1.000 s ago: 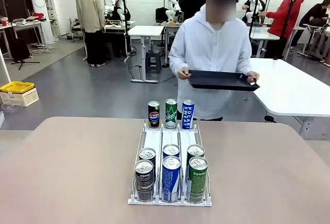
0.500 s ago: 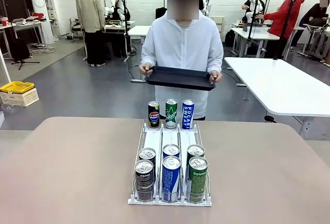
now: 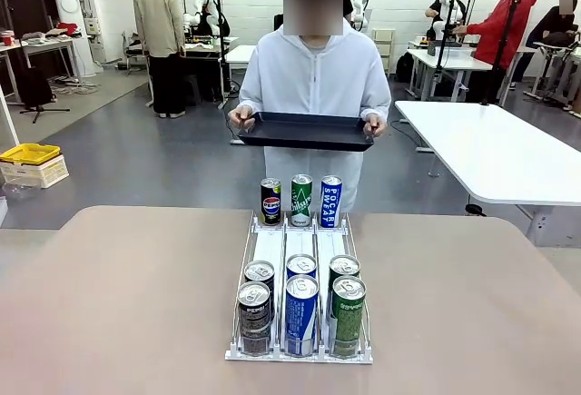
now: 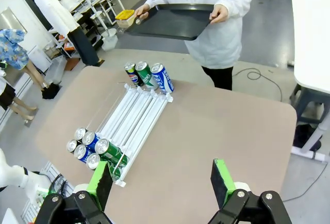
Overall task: Retrieve and hand over the desired beverage to the person.
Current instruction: Pick up a can of the same type that the person held from the Automatic Can Dispenser.
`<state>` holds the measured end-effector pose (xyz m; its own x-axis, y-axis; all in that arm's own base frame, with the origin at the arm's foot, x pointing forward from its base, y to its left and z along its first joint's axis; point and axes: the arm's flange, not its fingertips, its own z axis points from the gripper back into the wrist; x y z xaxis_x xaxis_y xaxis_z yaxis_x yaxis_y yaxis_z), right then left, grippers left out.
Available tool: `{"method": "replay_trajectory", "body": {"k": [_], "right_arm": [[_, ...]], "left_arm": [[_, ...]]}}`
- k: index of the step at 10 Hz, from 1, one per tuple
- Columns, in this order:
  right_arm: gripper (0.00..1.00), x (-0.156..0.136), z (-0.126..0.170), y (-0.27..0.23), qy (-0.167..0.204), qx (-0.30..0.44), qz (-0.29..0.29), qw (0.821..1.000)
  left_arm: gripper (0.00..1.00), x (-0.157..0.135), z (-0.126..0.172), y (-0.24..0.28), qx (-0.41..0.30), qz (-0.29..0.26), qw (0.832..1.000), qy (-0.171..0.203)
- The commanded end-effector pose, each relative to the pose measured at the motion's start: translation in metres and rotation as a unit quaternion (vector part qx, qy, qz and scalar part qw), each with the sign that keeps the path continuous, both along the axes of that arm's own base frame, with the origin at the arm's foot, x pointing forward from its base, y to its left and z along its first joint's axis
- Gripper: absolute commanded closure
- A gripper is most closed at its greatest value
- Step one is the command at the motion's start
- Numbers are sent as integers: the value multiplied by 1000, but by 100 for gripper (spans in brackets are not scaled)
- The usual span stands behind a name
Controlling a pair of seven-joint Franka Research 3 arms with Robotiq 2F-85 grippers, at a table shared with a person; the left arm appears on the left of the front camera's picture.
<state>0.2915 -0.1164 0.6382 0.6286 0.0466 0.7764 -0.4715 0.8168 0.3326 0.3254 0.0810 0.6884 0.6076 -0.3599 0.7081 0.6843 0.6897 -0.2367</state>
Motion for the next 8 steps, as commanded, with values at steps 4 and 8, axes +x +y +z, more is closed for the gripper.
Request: {"method": "replay_trajectory", "body": {"k": [4,8], "right_arm": [[0,1,1,2,-1,8,6,1000],[0,1,1,2,-1,8,6,1000]], "left_arm": [[0,0,1,2,2,-6,1000,-4],[0,0,1,2,2,-6,1000,-4]]}}
